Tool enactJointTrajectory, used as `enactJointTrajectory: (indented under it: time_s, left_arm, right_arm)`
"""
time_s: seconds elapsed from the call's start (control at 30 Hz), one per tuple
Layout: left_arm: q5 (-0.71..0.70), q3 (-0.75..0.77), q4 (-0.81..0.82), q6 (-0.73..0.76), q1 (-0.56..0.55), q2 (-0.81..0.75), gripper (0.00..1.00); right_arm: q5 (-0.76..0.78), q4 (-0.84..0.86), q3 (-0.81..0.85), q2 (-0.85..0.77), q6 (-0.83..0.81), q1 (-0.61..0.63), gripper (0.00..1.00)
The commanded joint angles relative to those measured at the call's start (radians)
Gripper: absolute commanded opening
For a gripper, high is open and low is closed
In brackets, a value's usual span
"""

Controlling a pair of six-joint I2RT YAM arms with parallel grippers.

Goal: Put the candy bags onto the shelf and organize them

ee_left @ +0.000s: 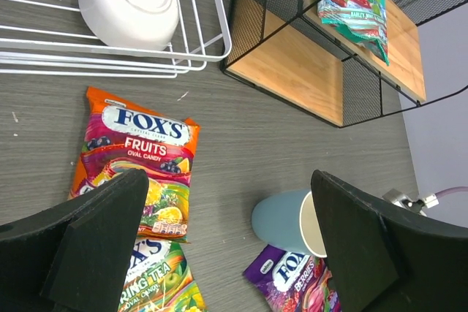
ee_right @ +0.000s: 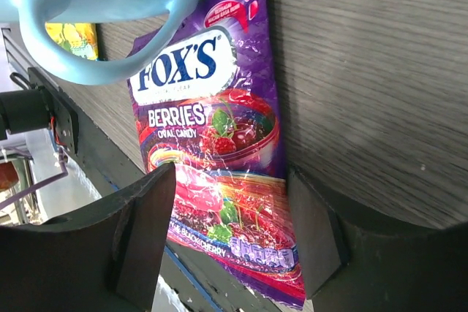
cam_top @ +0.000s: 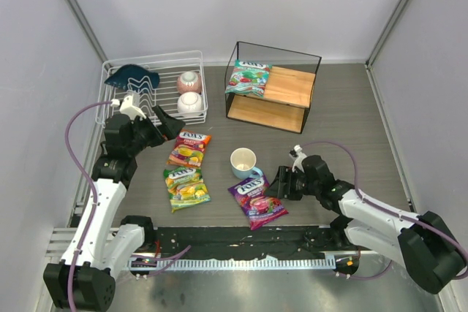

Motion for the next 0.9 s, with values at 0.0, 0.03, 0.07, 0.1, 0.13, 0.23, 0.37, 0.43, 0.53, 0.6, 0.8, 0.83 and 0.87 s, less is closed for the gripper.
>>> enactJointTrajectory:
  time_s: [0.0,0.03,0.07,0.1,0.13,0.23,0.37,0.43,0.53,0.6,0.8,0.83,0.87]
  left_arm:
    - [0.028,0.032,0.016,0.008,0.01,-0.005,1.0]
    - [0.029,0.034,0.015,0.008,0.011,-0.003,1.0]
    - [0.031,0.035,0.016,0.008,0.011,-0.003,1.0]
    - [0.031,0.035,0.016,0.008,0.011,-0.002,1.0]
    - [0.034,0.035,0.015,0.008,0.014,-0.002,1.0]
    - [0.039,0.035,0.016,0.006,0.016,0.0,1.0]
    - [0.043,0.034,0.018,0.005,0.022,0.0,1.0]
    - [0.045,0.032,0.019,0.005,0.024,0.0,1.0]
    - [0.046,0.031,0.016,0.005,0.025,-0.002,1.0]
    - [0.048,0.031,0.018,0.005,0.027,-0.003,0.99]
    - [0.052,0.031,0.021,0.002,0.031,-0.003,1.0]
    - [0.054,0.031,0.022,0.002,0.03,-0.003,1.0]
    - [0.054,0.031,0.022,0.002,0.033,-0.002,1.0]
  right_arm:
    - [0.008,-0.021,-0.023,0.039,-0.002,0.038,0.68]
    - [0.011,-0.02,-0.023,0.044,0.0,0.049,0.67]
    - [0.012,-0.021,-0.021,0.047,0.001,0.053,0.66]
    - [0.018,-0.02,-0.021,0.053,0.004,0.055,0.64]
    - [0.021,-0.021,-0.021,0.054,0.004,0.059,0.59]
    - [0.029,-0.021,-0.02,0.062,0.007,0.064,0.49]
    - [0.034,-0.023,-0.017,0.08,0.009,0.066,0.37]
    - [0.035,-0.021,-0.015,0.085,0.007,0.067,0.33]
    - [0.038,-0.021,-0.015,0.083,0.012,0.067,0.19]
    - [0.04,-0.024,-0.017,0.079,0.013,0.067,0.03]
    - [0.034,-0.073,-0.008,-0.019,0.03,0.067,0.01]
    - [0.037,-0.092,-0.003,-0.045,0.036,0.067,0.01]
    - [0.044,-0.139,0.011,-0.071,0.036,0.067,0.01]
